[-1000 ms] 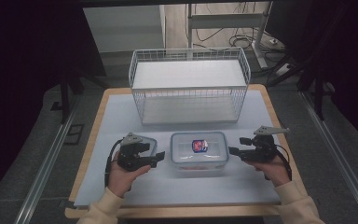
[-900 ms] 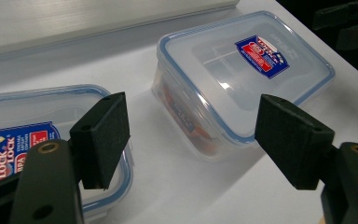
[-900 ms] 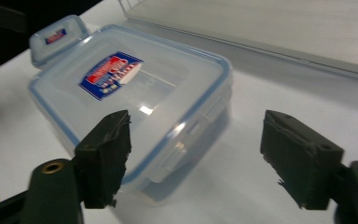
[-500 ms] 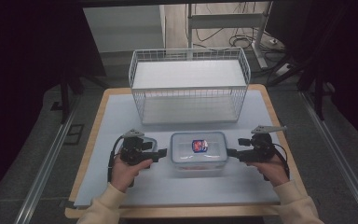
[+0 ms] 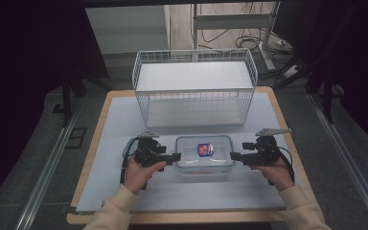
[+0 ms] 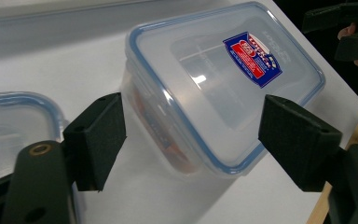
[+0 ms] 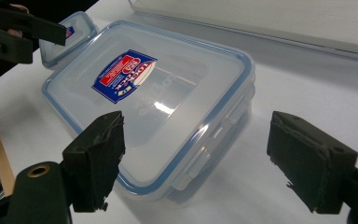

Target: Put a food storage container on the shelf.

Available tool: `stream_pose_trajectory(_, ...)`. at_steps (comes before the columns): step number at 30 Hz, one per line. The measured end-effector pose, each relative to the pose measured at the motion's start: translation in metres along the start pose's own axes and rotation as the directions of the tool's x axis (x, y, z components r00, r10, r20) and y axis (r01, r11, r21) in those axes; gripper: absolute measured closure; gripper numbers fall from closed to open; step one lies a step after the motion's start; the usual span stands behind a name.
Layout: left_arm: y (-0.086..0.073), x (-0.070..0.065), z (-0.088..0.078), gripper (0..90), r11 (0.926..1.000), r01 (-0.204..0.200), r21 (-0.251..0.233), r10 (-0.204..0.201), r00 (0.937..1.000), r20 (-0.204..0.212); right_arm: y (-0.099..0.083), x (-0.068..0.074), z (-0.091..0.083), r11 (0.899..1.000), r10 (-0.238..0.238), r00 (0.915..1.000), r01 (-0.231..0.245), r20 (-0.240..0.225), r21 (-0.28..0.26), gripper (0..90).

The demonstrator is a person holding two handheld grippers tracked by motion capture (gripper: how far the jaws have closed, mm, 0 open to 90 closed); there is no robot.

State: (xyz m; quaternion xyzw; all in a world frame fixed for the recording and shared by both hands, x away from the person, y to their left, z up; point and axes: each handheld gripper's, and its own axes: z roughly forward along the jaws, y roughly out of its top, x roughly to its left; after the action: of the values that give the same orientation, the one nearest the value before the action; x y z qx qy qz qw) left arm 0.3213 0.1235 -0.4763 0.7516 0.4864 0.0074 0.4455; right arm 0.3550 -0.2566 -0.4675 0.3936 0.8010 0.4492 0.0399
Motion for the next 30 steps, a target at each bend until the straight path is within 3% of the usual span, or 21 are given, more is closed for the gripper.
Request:
stream_pose_trajectory(7, 0.003, -0.006, 0.016, 21.1, 0.9985, 0.029, 0.046, -0.031, 0.9983, 0.048, 0.001, 0.0, 0.0, 1.0, 0.001, 0.9999, -0.001, -0.012, -0.012, 18.8)
stream_pose_trajectory(9, 0.003, -0.006, 0.02, 20.1, 0.9975, 0.037, 0.06, -0.039, 0.9982, 0.044, 0.001, 0.001, 0.0, 1.0, -0.002, 0.9999, 0.002, -0.01, -0.011, 18.9)
stream_pose_trajectory(15, -0.001, 0.002, 0.029, 18.2, 0.9911, 0.096, 0.093, -0.101, 0.9933, 0.056, 0.001, 0.001, 0.002, 1.0, -0.002, 0.9999, 0.002, -0.011, -0.004, 18.9)
stream_pose_trajectory(19, -0.002, 0.006, 0.035, 17.7, 0.9874, 0.112, 0.112, -0.119, 0.9909, 0.063, 0.001, 0.001, 0.007, 1.0, 0.004, 0.9999, -0.004, -0.016, 0.01, 18.8)
stream_pose_trajectory(24, -0.002, 0.006, 0.037, 18.5, 0.9856, 0.121, 0.118, -0.131, 0.9882, 0.08, 0.001, -0.004, 0.017, 0.998, 0.06, 0.9973, -0.059, -0.043, 0.032, 17.6)
stream_pose_trajectory(30, -0.001, 0.005, 0.038, 19.2, 0.9855, 0.118, 0.121, -0.129, 0.9886, 0.078, 0.001, -0.014, 0.029, 0.986, 0.158, 0.9822, -0.151, -0.102, 0.07, 16.8)
